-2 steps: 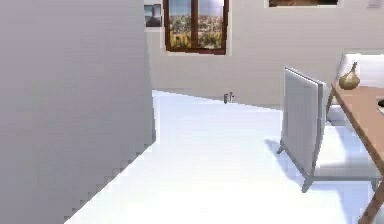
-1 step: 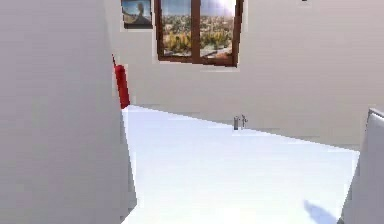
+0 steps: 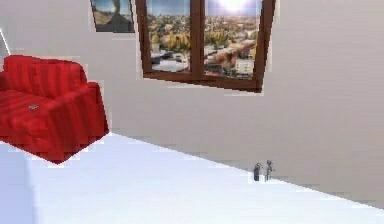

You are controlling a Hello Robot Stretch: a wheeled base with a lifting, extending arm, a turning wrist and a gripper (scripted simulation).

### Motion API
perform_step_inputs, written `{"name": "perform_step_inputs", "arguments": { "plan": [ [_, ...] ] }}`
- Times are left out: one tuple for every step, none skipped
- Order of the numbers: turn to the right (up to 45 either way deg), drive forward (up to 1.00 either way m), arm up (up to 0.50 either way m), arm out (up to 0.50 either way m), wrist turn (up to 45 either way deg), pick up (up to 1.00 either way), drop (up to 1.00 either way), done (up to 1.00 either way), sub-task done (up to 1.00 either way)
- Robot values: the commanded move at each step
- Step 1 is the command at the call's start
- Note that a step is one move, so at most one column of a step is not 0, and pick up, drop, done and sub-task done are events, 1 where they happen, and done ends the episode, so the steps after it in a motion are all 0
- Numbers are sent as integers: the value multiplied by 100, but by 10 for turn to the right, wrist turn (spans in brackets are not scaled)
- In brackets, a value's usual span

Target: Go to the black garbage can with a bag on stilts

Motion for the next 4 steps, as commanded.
{"name": "perform_step_inputs", "arguments": {
  "plan": [
    [90,0,0,0,0,0,0,0,0],
    [0,25,0,0,0,0,0,0,0],
    [120,0,0,0,0,0,0,0,0],
    [0,5,0,0,0,0,0,0,0]
  ]
}}
